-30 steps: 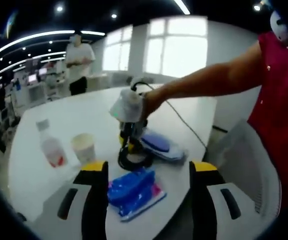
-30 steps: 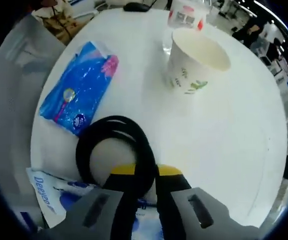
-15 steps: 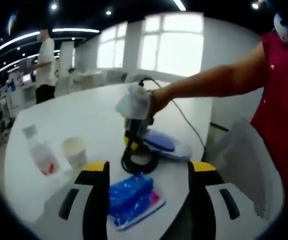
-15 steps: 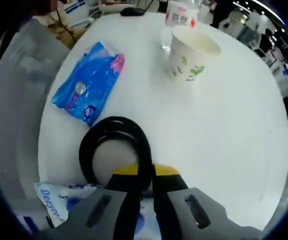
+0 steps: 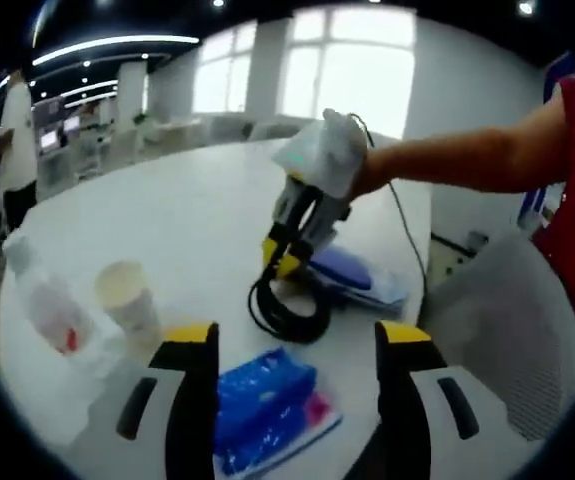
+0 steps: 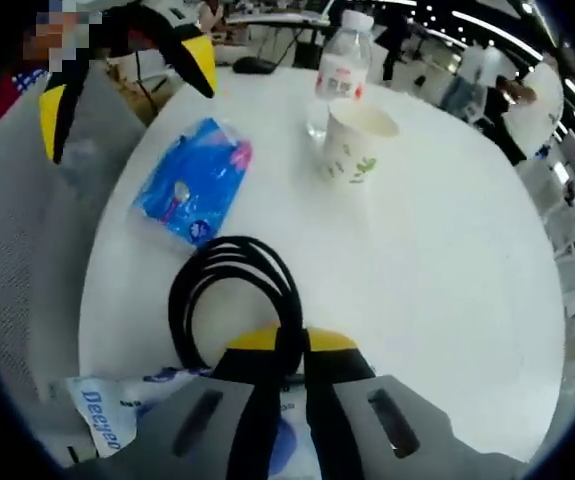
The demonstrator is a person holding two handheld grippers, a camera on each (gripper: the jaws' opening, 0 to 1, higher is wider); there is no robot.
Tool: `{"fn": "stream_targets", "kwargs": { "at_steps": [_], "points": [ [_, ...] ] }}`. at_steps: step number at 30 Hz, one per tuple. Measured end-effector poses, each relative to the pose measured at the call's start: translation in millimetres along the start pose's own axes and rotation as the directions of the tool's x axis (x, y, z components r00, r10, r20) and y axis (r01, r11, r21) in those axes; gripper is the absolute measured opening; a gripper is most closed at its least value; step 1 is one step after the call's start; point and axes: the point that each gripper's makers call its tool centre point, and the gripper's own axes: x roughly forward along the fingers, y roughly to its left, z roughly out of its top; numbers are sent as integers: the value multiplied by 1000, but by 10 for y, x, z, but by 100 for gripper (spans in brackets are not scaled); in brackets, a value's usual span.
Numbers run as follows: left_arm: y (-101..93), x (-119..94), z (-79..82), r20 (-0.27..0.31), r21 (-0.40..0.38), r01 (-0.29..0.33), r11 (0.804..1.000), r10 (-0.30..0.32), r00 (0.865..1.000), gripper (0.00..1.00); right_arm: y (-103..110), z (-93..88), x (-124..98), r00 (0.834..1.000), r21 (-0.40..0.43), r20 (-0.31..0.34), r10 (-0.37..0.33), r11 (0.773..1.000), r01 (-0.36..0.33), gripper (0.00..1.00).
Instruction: Arrange the tabletop items into an orderly group along one side of the table until the central work area is clear of visible clutter.
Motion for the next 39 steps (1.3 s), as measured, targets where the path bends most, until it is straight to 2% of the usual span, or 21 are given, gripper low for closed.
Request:
{"fn": "stream_targets", "kwargs": {
  "at_steps": [3,9,14,17,21,27,31,34,39],
  "points": [
    [51,161,-67,-37,-12,-19,1000,19,999,59,1,-3,-39,999,-1,26,-23,1000,23,7],
    [147,480,-66,-68,-24,-64,998,63,996,56,-15,-13,-85,995,18,75,-60,998,59,7],
    [228,728,-149,-126,-38,-91,995,85,988,52,-27,6,-102,990,26,109,-85,996,83,7],
    [245,807,-161,-133,-68,-95,993,85,987,47,-38,35,-107,988,30,120,-94,995,91,7],
    [208,907,-177,-146,-74,-83,994,72,987,35,-36,96,-112,986,32,137,-98,995,94,7],
    [244,912,-207,-160,-89,-91,992,76,984,22,-64,109,-108,984,45,144,-102,994,97,7],
    [274,869,-151,-145,-79,-99,992,87,986,11,-92,139,-131,981,63,160,-109,993,100,6],
    [291,821,-112,-139,-82,-105,991,93,986,9,-104,180,-166,979,69,172,-113,992,103,6],
    [325,670,71,-111,-64,-114,991,106,988,6,-163,326,-318,966,91,217,-138,988,121,6]
  ]
}}
